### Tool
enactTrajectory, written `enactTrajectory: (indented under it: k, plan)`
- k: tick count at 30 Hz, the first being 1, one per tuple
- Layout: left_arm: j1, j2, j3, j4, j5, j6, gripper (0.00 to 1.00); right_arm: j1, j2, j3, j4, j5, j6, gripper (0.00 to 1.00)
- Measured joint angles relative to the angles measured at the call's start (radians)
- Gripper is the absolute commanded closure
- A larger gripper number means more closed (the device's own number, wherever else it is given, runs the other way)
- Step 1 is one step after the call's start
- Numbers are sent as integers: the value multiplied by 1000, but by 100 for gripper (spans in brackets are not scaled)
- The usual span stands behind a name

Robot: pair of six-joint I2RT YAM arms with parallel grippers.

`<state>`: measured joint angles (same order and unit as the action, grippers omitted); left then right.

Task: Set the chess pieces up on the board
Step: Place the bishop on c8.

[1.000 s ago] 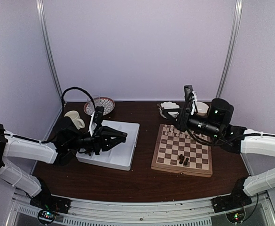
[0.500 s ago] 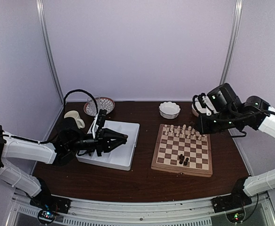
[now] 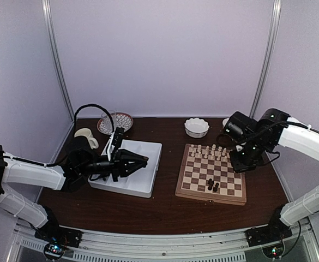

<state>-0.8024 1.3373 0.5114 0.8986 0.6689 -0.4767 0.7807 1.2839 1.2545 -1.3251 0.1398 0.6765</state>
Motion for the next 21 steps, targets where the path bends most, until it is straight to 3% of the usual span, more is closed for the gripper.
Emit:
enactTrajectory:
  k: [6, 21]
  plan:
    - [0, 0, 0, -17, -1, 0, 90, -3, 127, -10, 5, -11, -72, 100]
    - [0, -17, 0, -55, -5, 15, 90, -9, 190, -155, 142, -165, -139, 100]
